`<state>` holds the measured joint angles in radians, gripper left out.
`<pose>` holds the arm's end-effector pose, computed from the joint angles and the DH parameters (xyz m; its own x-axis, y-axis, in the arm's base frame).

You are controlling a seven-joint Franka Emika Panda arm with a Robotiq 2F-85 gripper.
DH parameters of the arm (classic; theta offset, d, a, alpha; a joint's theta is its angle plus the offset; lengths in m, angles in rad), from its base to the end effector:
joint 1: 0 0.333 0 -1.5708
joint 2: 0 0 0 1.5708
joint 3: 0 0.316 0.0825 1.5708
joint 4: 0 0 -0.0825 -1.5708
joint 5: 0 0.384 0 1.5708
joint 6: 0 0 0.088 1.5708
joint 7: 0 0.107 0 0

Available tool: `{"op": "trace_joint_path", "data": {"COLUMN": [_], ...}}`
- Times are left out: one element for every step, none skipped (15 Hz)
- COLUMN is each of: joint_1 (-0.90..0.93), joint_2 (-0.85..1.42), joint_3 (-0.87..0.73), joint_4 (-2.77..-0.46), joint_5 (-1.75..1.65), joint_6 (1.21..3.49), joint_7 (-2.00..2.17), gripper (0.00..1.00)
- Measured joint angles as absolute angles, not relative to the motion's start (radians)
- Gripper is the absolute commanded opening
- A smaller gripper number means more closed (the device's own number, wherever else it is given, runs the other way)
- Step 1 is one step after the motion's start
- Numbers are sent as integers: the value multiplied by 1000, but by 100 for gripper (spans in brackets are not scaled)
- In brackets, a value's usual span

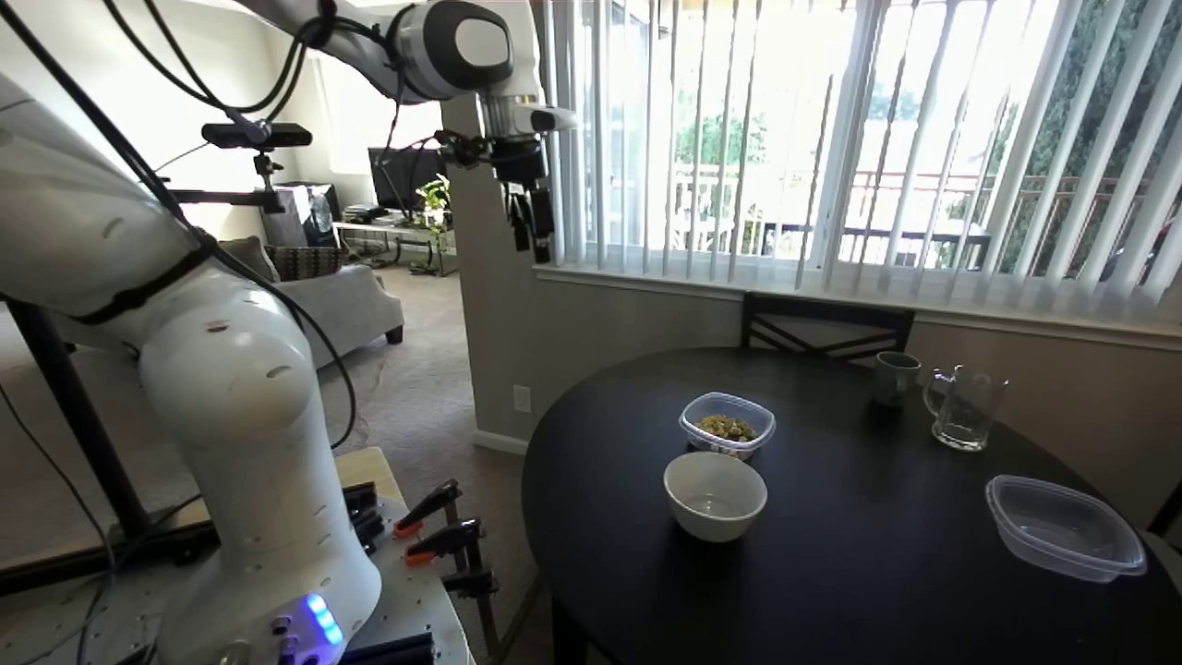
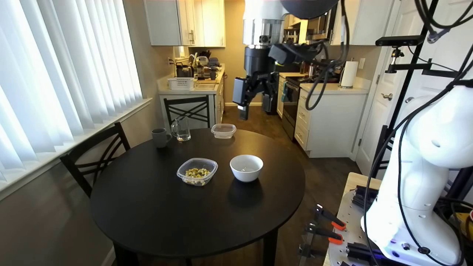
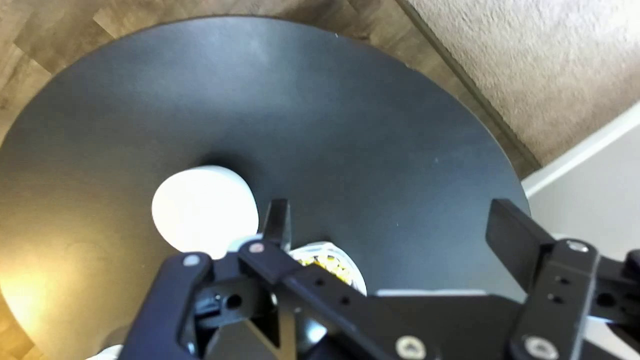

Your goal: Pour the contents into the white bowl

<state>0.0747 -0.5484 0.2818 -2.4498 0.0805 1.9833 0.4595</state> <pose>0.3666 0.1499 0.4904 0.9821 -0.1648 0.0909 -0.1684 -0.9852 0.0328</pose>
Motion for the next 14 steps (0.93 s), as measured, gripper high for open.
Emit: {"op": "trace_joint_path", "data": {"joint_1": [60,43,26,9,-4,-14,-20,-21,-20,-14,-2,15,33,48], "joint_2": [-498,-442,-381,-318,-256,-192,-126,-56,13,85,156,225,290,352], "joint_3": [278,271,263,253,243,230,215,200,186,171,152,131,110,92], "joint_4": [-2438,-2429,-2420,-2413,-2408,-2401,-2390,-2375,-2355,-2329,-2296,-2257,-2215,-2172], "joint_5": [81,81,81,81,81,81,81,81,81,81,81,82,93,119], "joint_6": [2058,2133,2210,2286,2357,2427,2491,2553,2606,2655,2695,2726,2744,2753], "joint_7": [490,516,541,567,594,623,653,687,724,764,806,847,880,903], "gripper": [100,100,100,100,100,100,100,100,100,100,100,100,100,100]}}
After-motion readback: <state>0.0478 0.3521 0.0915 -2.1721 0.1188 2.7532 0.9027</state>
